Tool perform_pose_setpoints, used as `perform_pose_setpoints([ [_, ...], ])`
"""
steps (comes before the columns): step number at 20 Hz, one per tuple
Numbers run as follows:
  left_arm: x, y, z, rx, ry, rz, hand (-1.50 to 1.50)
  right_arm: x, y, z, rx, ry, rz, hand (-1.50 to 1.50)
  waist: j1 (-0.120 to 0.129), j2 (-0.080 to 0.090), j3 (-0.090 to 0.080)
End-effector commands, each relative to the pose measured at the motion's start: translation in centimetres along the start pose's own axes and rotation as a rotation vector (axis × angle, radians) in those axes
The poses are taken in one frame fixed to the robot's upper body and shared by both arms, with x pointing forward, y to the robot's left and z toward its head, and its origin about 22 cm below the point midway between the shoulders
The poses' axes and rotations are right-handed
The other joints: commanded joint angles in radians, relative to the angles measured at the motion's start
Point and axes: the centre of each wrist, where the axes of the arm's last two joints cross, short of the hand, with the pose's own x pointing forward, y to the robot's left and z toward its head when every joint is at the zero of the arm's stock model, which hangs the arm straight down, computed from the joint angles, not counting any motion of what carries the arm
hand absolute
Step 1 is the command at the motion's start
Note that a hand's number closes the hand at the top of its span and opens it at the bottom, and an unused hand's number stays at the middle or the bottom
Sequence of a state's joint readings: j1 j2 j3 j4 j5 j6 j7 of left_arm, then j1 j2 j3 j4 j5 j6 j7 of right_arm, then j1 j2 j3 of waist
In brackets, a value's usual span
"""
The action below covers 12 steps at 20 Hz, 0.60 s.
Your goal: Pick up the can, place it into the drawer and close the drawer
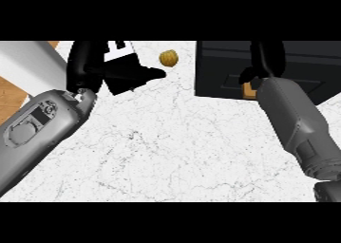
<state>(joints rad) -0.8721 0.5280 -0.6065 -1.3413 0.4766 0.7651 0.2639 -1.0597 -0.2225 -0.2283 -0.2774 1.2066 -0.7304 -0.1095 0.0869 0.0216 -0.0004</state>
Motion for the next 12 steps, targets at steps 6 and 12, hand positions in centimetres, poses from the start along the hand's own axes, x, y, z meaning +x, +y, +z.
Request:
perform_pose_setpoints([
  [6, -0.6, 1.4, 0.4, 0.001, 0.010, -0.001, -1.50, 3.8, -1.4, -2.4, -0.091, -0.030, -0.245, -1.50, 0.007, 0.010, 0.006],
  [12, -2.3, 0.8, 1.8, 0.008, 0.007, 0.007, -1.50, 5.6, -1.7, -2.8, -0.084, 0.003, -0.473, -1.50, 0.002, 0.000, 0.005],
])
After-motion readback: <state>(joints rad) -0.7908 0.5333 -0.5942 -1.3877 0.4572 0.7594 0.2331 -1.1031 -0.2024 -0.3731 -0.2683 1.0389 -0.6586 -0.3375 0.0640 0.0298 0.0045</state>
